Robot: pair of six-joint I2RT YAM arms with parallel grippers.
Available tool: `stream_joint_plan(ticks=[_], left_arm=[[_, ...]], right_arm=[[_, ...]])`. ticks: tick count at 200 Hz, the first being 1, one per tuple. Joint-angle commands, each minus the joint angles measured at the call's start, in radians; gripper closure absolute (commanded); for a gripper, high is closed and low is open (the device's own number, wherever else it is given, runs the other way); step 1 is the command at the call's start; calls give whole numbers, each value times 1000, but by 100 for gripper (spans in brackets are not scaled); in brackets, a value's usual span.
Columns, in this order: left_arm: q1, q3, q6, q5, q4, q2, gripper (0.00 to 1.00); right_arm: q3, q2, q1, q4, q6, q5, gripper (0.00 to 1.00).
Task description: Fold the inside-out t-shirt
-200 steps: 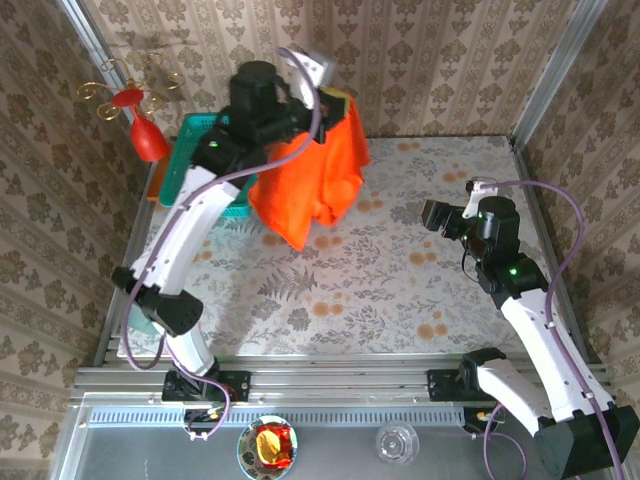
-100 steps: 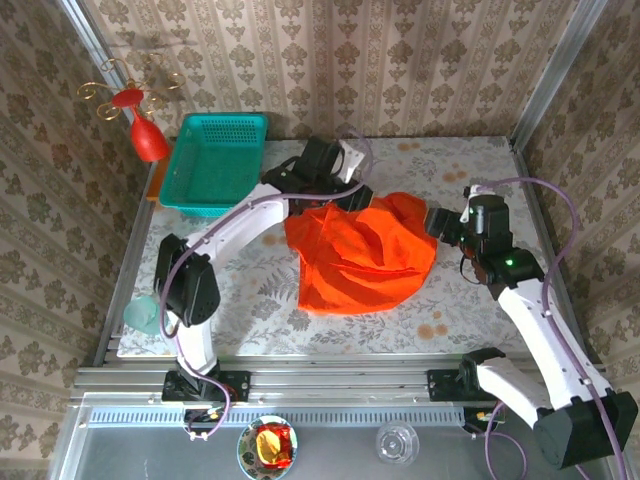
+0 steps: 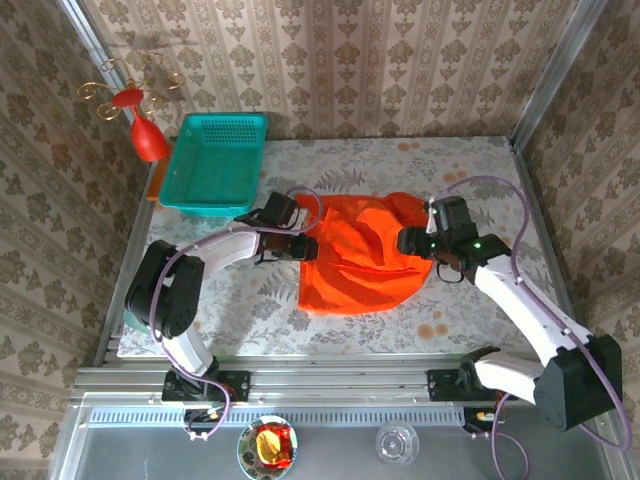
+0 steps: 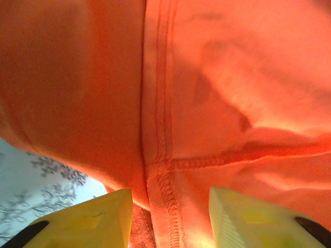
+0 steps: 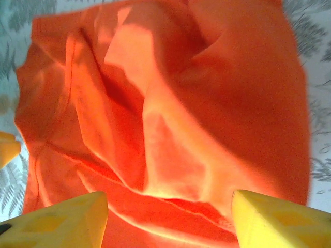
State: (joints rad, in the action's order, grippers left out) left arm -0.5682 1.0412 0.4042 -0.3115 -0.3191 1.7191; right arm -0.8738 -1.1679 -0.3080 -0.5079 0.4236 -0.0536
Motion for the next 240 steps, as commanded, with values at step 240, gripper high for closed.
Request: stream_joint_plan(ticks=[240], left_arm=[[-54, -312, 283, -87, 422, -190, 62]], right_arm=[[-303, -423, -93, -254, 99, 144, 36]])
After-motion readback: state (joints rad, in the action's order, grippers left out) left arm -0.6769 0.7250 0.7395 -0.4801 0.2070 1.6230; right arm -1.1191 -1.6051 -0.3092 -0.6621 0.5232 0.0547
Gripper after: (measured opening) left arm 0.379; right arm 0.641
